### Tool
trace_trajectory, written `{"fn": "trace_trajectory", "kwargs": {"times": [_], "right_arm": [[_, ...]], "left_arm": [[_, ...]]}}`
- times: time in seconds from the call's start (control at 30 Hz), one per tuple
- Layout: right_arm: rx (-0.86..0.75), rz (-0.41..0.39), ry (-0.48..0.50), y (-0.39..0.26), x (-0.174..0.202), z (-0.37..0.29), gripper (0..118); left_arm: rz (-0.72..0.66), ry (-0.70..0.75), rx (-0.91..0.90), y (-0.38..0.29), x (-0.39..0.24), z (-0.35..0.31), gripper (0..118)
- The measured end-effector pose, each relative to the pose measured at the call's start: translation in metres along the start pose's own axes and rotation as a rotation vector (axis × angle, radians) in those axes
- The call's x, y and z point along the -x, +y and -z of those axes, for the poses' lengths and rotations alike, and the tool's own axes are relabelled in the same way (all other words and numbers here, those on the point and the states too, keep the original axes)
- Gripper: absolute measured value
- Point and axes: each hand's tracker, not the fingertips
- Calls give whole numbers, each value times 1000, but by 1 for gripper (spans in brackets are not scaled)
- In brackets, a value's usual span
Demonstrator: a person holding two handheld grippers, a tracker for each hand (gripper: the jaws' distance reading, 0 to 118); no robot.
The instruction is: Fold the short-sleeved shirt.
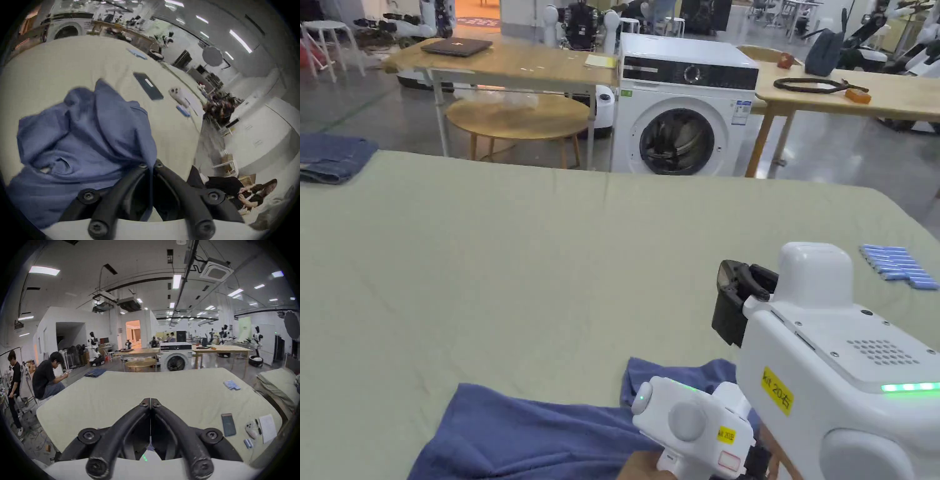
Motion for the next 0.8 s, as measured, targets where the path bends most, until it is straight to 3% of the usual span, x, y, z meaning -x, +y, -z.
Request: {"fn": "trace_trajectory", "kwargs": {"times": [0.03, 0.07, 0.1, 0.13, 0.17, 0.27, 0.3, 0.33, 0.37, 0.4, 0.43, 0.47, 0.53, 0.67, 0.8], "right_arm": [[3, 10, -11, -1, -6, -3, 0], [3, 14, -16, -2, -12, -6, 0], [3, 17, -21, -3, -15, -7, 0], [4, 21, -34, -4, -19, -8, 0], [2, 25, -41, -4, -21, -9, 0], [3, 25, -44, -5, -27, -11, 0], [4, 20, -46, -6, -28, -10, 0], [12, 17, -54, -8, -29, -6, 0], [22, 14, -55, -11, -30, -4, 0], [29, 10, -54, -14, -31, -4, 0], [38, 9, -54, -19, -31, -3, 0], [50, 8, -59, -24, -31, 1, 0], [69, 5, -59, -34, -28, 4, 0], [105, 15, -44, -44, -20, 9, 0], [121, 6, -16, -48, -8, 16, 0]], "left_arm": [[-42, 17, -3, -6, 4, 0, 6], [-121, -23, -13, -11, 12, -11, 26], [-206, -87, -49, -14, 17, -20, 75], [-293, -155, -105, -15, 26, -36, 104], [-367, -182, -151, -15, 32, -57, 110], [-427, -133, -361, -16, 54, -153, 107], [-418, -109, -423, -22, 59, -184, 91], [-396, -50, -466, -28, 62, -222, 91], [-351, 97, -514, -39, 62, -264, 83], [-292, 223, -556, -51, 57, -293, 60], [-213, 422, -590, -65, 50, -320, 19], [-156, 614, -613, -82, 46, -344, 0], [-189, 759, -558, -110, 49, -377, 0], [-233, 881, -489, -158, 60, -400, 0], [-267, 877, -412, -182, 71, -392, 0]]}}
